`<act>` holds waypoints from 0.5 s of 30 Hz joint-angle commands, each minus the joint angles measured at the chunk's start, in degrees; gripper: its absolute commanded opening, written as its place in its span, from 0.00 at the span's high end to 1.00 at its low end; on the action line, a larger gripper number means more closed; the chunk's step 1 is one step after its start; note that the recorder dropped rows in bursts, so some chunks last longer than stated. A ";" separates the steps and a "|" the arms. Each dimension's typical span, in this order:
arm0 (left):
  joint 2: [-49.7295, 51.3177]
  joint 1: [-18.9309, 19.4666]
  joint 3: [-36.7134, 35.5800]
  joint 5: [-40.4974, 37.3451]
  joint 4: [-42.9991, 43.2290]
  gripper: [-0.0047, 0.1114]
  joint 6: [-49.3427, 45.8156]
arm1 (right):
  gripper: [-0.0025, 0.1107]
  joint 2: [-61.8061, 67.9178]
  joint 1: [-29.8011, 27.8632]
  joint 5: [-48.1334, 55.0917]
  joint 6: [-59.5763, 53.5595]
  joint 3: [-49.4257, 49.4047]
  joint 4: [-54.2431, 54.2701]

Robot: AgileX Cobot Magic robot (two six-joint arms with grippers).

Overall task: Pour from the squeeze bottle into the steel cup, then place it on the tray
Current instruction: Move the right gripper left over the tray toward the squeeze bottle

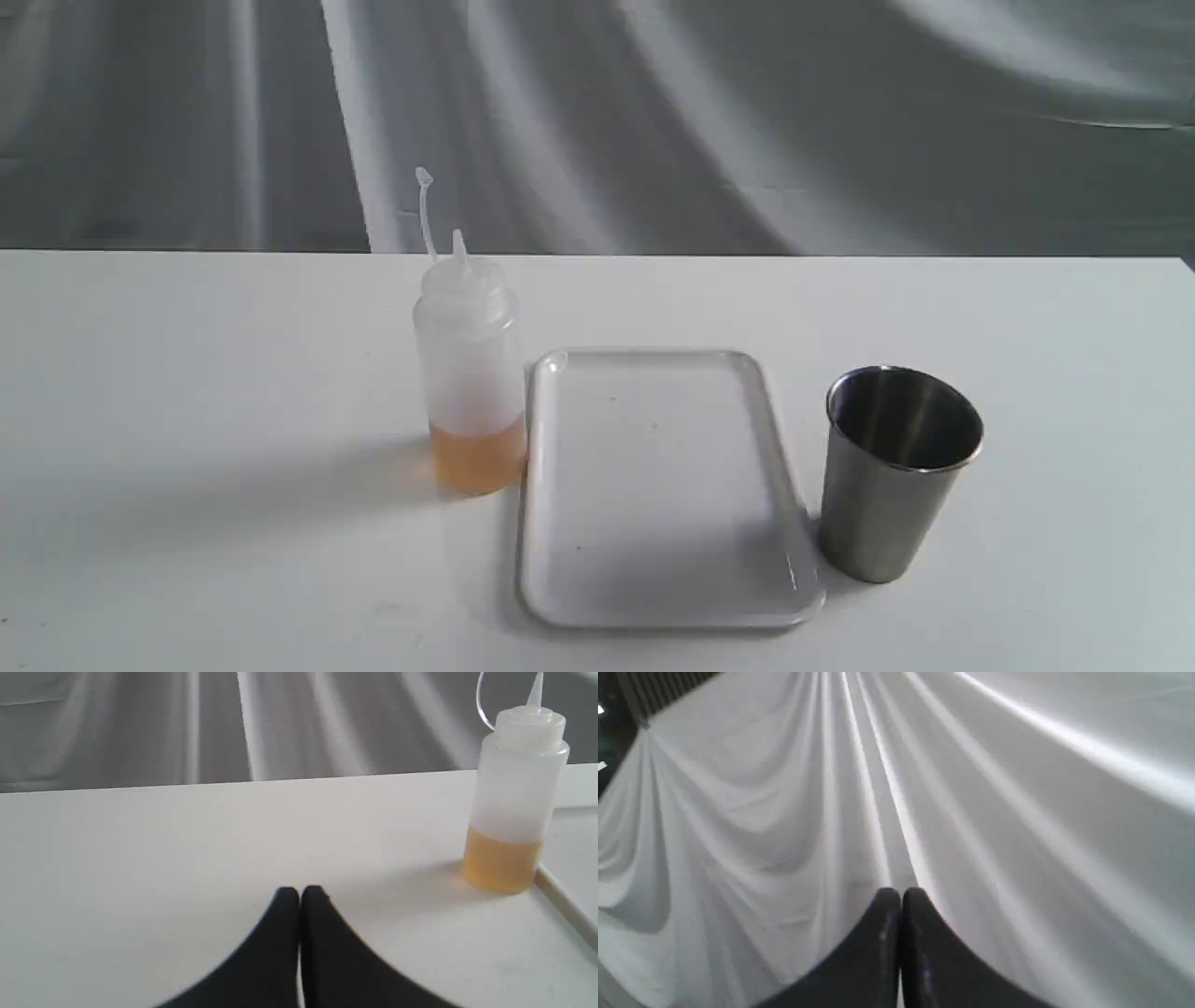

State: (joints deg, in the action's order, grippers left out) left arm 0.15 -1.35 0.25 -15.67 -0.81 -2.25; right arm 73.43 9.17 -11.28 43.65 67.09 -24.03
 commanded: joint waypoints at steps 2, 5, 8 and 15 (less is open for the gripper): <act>-0.15 0.09 -0.25 0.43 -0.06 0.96 0.23 | 0.98 3.02 6.00 4.99 -26.21 0.28 15.87; -0.15 0.09 -0.25 0.43 -0.06 0.96 0.23 | 0.98 4.55 9.93 5.23 -38.06 -1.12 21.70; -0.15 0.09 -0.25 0.43 -0.06 0.96 0.23 | 0.98 5.30 12.45 2.89 -45.51 -4.53 27.36; -0.15 0.09 -0.25 0.43 -0.06 0.96 0.23 | 0.98 5.44 16.36 -12.09 -46.45 -17.26 34.03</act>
State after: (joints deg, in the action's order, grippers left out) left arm 0.15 -1.35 0.25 -15.67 -0.81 -2.25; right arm 78.94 24.80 -19.06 -1.94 52.63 8.29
